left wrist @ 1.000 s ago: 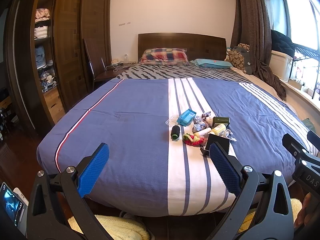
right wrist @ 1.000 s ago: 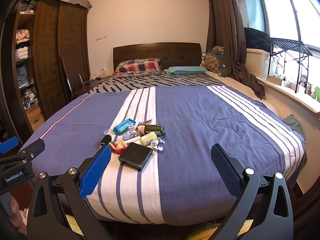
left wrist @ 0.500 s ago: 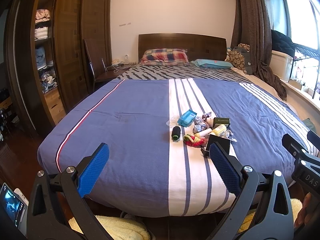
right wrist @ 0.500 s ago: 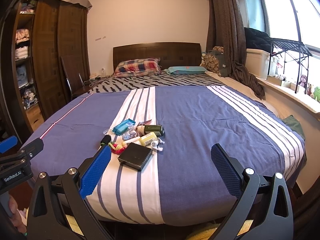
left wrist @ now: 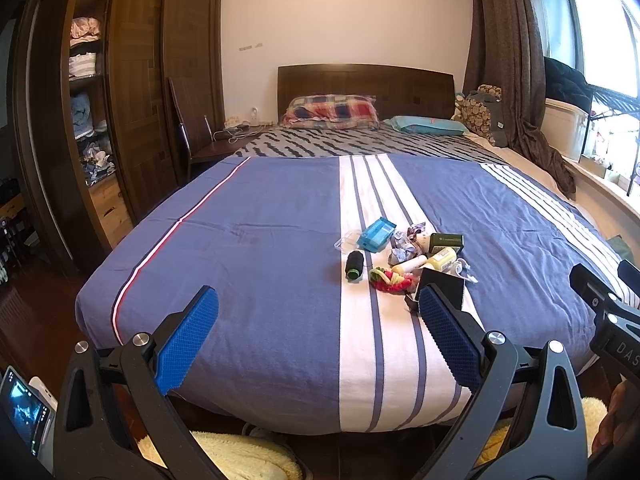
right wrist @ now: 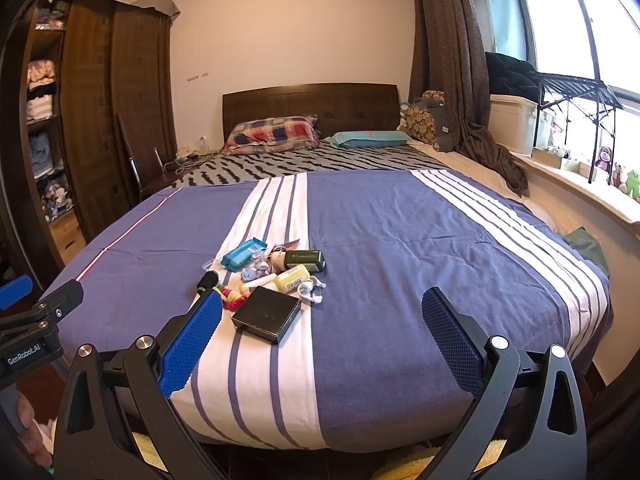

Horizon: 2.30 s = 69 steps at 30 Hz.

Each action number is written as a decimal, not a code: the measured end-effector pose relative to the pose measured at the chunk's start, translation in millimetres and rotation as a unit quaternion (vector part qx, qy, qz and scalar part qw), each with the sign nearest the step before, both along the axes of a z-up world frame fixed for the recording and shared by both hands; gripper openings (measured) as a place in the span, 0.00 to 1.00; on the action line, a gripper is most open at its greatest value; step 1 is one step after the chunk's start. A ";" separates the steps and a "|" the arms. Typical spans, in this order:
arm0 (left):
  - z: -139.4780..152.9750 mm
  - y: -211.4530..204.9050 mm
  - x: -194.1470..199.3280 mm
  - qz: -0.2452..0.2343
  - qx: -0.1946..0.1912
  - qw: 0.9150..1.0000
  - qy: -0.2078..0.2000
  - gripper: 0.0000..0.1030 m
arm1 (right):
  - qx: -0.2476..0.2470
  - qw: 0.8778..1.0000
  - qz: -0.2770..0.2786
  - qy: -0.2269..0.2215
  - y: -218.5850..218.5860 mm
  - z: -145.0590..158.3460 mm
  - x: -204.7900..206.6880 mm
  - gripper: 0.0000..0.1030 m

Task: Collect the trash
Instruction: 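Grasp the black square case with the right tool while the left tool grasps the fuzzy scrunchie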

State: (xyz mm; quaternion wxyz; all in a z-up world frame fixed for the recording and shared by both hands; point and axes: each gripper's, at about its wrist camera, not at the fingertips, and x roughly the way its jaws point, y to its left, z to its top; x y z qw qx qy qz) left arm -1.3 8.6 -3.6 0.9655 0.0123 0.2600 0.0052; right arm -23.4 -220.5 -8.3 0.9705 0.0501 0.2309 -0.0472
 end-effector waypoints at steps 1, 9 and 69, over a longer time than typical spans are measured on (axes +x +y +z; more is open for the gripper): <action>-0.4 0.6 1.2 0.000 0.000 1.000 0.002 0.92 | 0.001 1.000 0.000 0.002 -0.7 -1.4 1.8 0.97; -18.5 0.6 22.4 -0.011 0.004 1.000 0.026 0.92 | 0.007 0.999 -0.001 0.034 -3.9 -24.9 22.6 0.97; -153.2 -83.6 205.9 -0.154 -0.017 0.971 0.184 0.77 | 0.074 0.986 0.026 0.144 -28.0 -109.5 153.5 0.77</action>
